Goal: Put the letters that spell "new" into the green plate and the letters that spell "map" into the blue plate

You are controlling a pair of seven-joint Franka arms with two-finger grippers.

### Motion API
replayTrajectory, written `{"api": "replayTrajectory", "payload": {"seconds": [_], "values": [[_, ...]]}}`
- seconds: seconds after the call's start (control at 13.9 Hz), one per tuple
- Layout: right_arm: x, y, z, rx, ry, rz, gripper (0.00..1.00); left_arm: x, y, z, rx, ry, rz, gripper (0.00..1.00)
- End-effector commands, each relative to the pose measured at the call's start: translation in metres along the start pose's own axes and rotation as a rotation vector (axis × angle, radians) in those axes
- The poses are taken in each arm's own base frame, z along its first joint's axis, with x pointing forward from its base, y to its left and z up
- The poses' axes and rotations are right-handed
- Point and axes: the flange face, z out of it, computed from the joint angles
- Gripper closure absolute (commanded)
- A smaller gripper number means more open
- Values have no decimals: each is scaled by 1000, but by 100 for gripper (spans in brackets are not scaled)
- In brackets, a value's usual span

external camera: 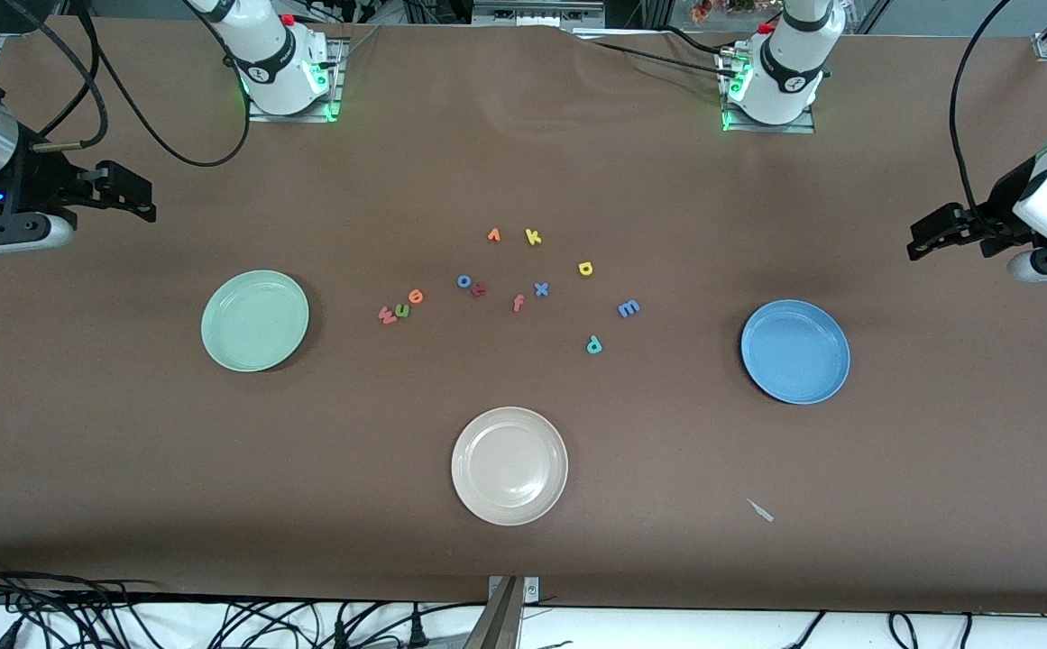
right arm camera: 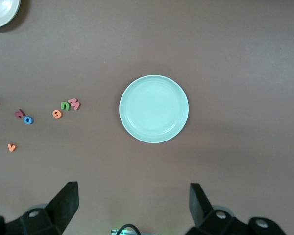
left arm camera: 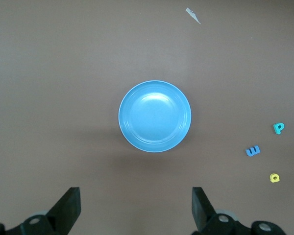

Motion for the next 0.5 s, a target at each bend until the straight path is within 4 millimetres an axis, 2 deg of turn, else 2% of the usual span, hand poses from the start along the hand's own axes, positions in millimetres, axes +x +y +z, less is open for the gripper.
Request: {"api": "replayTrajectory", "payload": {"seconds": [0.0,0.43], "values": [[-8,-1,-2,-13,1,0,0,0,-1,1,-1,7,18,0],[-8,-1,-3,-13,4,-2,0,0,0,0,1,8,21,0]]}}
